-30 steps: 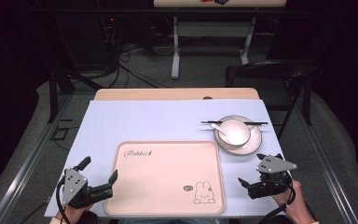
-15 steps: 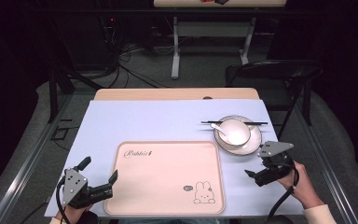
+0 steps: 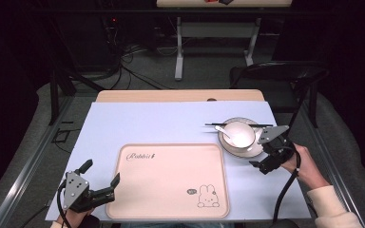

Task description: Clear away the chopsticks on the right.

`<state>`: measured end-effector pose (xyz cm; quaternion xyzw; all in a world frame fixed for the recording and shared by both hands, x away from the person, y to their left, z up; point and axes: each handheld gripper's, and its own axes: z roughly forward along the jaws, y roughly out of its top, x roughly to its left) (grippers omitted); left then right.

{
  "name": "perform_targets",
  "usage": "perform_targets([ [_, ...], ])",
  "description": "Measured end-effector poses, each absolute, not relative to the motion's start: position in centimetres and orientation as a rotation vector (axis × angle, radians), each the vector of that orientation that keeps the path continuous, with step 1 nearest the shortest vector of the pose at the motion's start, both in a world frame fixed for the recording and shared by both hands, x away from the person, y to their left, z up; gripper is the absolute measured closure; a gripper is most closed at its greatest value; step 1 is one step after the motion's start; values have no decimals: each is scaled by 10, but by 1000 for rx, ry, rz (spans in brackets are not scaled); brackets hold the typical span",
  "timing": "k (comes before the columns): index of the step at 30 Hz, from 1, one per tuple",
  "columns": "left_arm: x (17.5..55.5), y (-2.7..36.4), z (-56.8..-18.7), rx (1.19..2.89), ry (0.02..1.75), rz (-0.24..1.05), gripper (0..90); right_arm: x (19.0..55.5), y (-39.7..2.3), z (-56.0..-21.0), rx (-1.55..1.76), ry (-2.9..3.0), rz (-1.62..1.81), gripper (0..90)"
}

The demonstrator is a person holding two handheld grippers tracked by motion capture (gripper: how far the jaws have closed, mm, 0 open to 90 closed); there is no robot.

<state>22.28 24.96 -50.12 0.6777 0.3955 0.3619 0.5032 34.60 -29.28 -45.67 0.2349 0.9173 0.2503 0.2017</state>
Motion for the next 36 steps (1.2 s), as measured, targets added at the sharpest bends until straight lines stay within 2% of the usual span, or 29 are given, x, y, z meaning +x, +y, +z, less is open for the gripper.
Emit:
perform_targets([
  [27,223,249,-501,1640,961,874,33,432,-295,-420,598,2752,537,0],
  [36,223,249,-501,1639,962,872,33,454,-298,-429,540,2827,392,0],
])
